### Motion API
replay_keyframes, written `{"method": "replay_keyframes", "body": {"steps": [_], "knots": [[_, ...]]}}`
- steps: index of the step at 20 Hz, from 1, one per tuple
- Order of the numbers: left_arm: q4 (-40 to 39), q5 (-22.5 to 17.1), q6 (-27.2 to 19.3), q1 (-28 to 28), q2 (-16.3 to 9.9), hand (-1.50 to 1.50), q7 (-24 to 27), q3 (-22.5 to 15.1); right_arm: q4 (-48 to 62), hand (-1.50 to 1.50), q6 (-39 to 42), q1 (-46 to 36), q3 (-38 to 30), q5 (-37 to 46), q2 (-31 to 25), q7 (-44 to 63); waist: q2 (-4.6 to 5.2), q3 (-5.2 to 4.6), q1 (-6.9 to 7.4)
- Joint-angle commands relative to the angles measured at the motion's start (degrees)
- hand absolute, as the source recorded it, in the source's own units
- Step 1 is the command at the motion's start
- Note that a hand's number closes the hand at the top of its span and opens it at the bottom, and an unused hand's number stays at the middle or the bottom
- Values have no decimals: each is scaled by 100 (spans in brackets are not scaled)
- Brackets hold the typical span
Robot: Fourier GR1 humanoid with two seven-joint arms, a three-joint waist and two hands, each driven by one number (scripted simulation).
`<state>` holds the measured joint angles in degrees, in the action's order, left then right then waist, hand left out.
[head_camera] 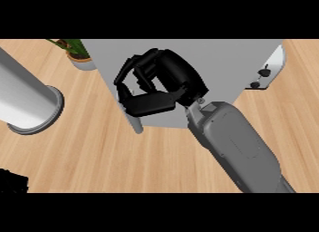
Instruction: Pick up the bottled water, place it into the cabinet and close the cabinet
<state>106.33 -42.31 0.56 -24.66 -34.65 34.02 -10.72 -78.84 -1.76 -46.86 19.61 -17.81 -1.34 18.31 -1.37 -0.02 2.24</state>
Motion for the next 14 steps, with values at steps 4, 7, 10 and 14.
{"method": "replay_keyframes", "body": {"steps": [4,7,10,14], "knots": [[70,-185,157,138,-143,150,-230,165,1413,150,413,-351,-812,19,-551,-649,261,2,50],[127,-60,37,188,-42,150,-242,38,1454,150,610,-372,-928,-55,-762,-691,275,2,39],[280,-1,16,106,-45,150,-182,63,1487,150,639,-310,-994,-86,-786,-829,255,5,105],[132,-74,-23,399,-23,150,-369,60,1503,150,736,-300,-889,-75,-701,-935,274,-1,-11]]}}
